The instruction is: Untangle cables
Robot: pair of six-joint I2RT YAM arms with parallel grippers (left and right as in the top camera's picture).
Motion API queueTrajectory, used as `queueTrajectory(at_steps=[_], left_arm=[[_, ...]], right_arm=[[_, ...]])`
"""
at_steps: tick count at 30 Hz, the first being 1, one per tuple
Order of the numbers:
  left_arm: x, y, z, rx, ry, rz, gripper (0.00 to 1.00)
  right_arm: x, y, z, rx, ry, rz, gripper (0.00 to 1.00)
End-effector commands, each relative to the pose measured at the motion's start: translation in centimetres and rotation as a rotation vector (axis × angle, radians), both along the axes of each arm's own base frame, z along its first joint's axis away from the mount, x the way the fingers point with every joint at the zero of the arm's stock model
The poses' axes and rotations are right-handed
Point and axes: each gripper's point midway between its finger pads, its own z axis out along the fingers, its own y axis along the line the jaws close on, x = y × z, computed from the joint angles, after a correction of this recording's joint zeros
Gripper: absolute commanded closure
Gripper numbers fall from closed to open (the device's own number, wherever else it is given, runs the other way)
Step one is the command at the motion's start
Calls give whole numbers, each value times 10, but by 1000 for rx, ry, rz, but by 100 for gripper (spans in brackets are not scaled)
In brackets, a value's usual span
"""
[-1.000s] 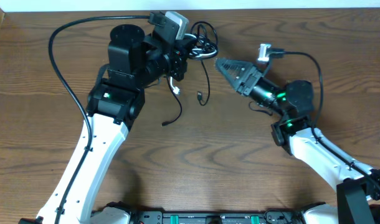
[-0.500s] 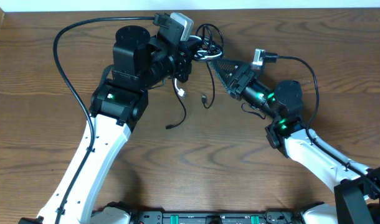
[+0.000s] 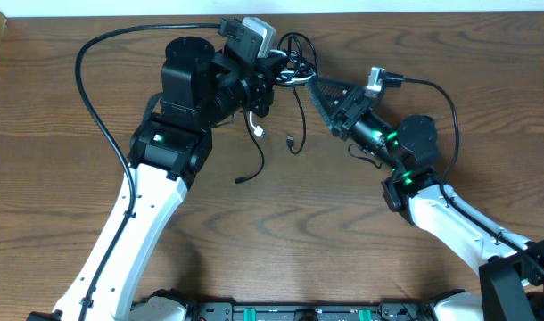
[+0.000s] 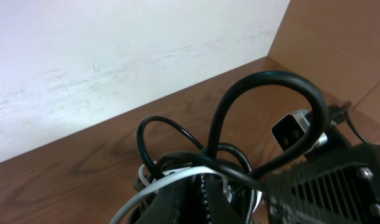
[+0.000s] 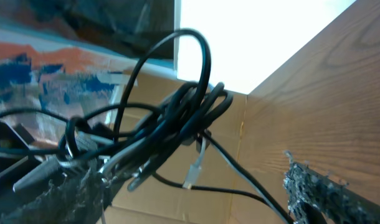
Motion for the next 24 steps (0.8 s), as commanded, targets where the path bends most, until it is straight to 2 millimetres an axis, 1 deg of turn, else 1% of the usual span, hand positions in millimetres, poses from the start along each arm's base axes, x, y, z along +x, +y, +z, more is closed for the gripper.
queueTrajectory(at_steps=[1,5,9,12,15,20,24], left_arm=[[-1,2,23,-24,-47,14,92],[-2,1,24,-28,-48,3,93],[-3,0,24,-30,-50,-2,92],[-11,-10,30,-56,-60,-76,93],[-16,-16,37,-77,-83,-124,92],[-15,-17,43,-109,-84,-121,93],[-18,-19,44,-121,-74,-137,92]], right_arm=[[11,-13,-1,17,21,-60,11],[16,-21,-1,19,21,-94,12],[18,-22,-1,20,22,-108,11],[18,-21,-3,16,29,-106,11],[18,-21,-9,6,55,-106,11],[19,-21,-21,-27,87,-108,9],[19,-21,-21,-31,83,-108,9]])
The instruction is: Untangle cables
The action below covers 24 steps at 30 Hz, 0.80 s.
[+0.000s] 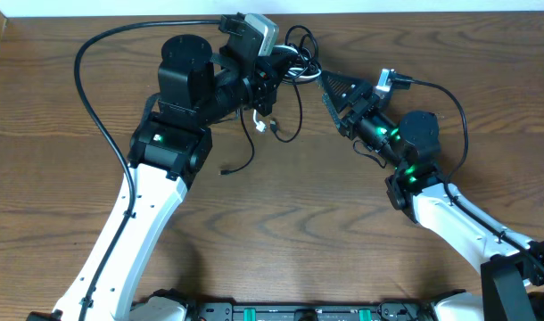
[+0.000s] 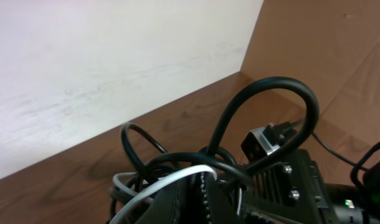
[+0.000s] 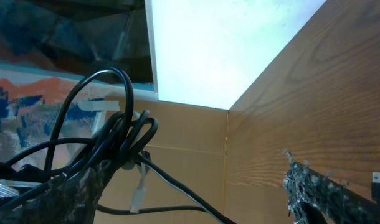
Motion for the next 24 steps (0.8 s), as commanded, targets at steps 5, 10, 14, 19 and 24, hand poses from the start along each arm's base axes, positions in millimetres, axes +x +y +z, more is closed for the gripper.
queueTrajectory(at_steps=[5,10,14,19,24], left_arm=[[-9,-4,24,-42,-33,-39,93],[-8,-4,22,-39,-28,-38,93],[-8,-4,21,-38,-25,-38,93],[-10,-6,21,-41,-23,-53,93],[-29,-23,23,-60,-15,-168,93]], right_arm=[[0,0,4,5,-21,4,9],[-8,6,25,59,-86,59,9],[-12,8,32,68,-114,82,10],[-13,10,30,65,-105,86,9],[-11,8,30,68,-106,68,8]])
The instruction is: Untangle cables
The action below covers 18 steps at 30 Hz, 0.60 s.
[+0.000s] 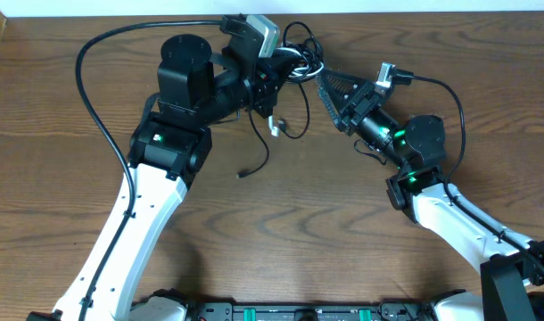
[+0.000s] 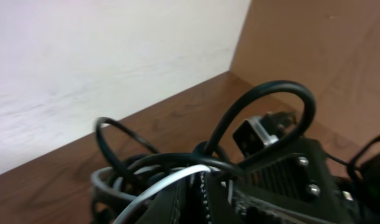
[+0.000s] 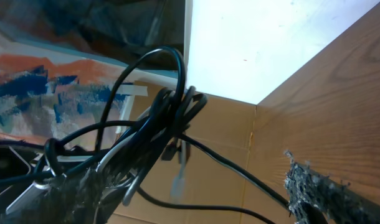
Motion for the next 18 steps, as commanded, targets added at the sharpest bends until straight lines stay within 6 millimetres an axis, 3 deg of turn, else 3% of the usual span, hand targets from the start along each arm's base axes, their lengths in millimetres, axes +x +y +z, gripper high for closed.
queueTrajectory(at_steps=[1,10,18], left_arm=[[-24,-20,21,-45,-22,-127,92],[-48,-51,14,-37,5,-217,93],[-48,-54,21,-46,-25,-219,93]], right_arm=[[1,1,0,7,5,-4,8],[0,7,2,-1,-19,-38,8],[-3,11,1,-18,-28,-19,9]])
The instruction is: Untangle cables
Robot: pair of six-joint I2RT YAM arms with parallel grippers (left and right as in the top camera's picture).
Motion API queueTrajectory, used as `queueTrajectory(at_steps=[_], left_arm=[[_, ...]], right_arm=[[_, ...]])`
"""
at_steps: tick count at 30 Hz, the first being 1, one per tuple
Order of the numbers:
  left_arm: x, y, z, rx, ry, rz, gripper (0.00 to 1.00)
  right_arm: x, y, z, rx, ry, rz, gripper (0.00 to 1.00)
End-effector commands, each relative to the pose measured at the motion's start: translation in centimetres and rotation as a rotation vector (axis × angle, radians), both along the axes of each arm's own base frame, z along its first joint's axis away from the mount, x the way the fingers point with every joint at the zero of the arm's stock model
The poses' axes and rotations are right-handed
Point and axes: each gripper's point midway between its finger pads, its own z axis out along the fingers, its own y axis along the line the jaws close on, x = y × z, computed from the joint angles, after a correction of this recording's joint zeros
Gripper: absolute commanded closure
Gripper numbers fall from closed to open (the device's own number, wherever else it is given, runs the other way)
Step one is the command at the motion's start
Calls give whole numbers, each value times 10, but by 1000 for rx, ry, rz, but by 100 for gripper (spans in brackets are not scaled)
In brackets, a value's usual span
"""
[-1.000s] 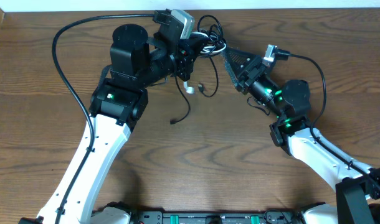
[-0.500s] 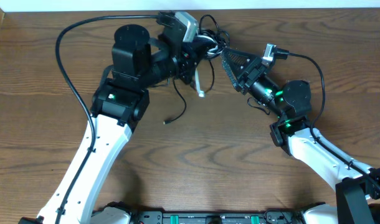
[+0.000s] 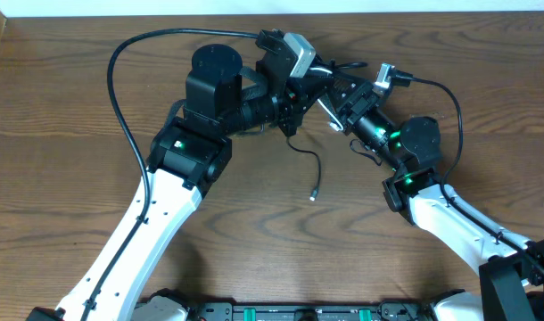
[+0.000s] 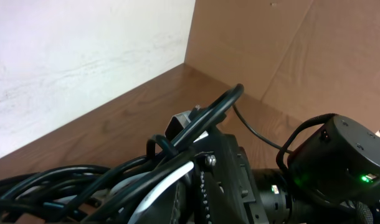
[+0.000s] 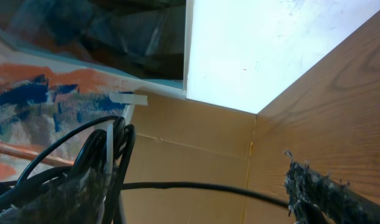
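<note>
A tangle of black cables with one white cable (image 4: 171, 182) hangs off the table in my left gripper (image 3: 297, 93), which is shut on it. In the left wrist view the bundle (image 4: 65, 180) fills the lower left by my left gripper (image 4: 193, 200). My right gripper (image 3: 336, 89) sits right against it, open. In the right wrist view the strands (image 5: 112, 155) lie along the left finger and one black strand (image 5: 196, 185) crosses my right gripper (image 5: 199, 194). A loose black tail (image 3: 309, 165) drops to the table, its plug (image 3: 312, 196) lying there.
The wooden table (image 3: 254, 259) ends at a white back wall (image 4: 65, 50), with a cardboard panel (image 4: 289, 43) on the right. The left arm's own black lead (image 3: 119, 80) loops out to the left. The right wrist camera's lead (image 3: 446, 89) arcs behind the right arm.
My left arm has shifted right with the bundle, now tight against the right gripper. The dangling tail has moved right. In the right wrist view a single strand now spans the open fingers.
First my left gripper held the tangle up at the back of the table, with the open right gripper beside it and loops between its fingers. The right gripper then stood slightly farther, then closer again. Now both grippers meet and the bundle is drawn flatter.
</note>
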Motion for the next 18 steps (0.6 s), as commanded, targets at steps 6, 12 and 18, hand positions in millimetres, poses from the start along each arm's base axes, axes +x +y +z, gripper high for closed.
queueTrajectory(at_steps=[6,12,18], left_arm=[[-2,-1,28,-54,-64,-28,92],[6,8,36,-82,-80,4,93],[15,19,37,-89,-71,37,92]], right_arm=[[-5,11,-12,-63,5,31,10],[-10,16,-20,-109,-1,67,13],[-9,16,-42,-161,69,69,14]])
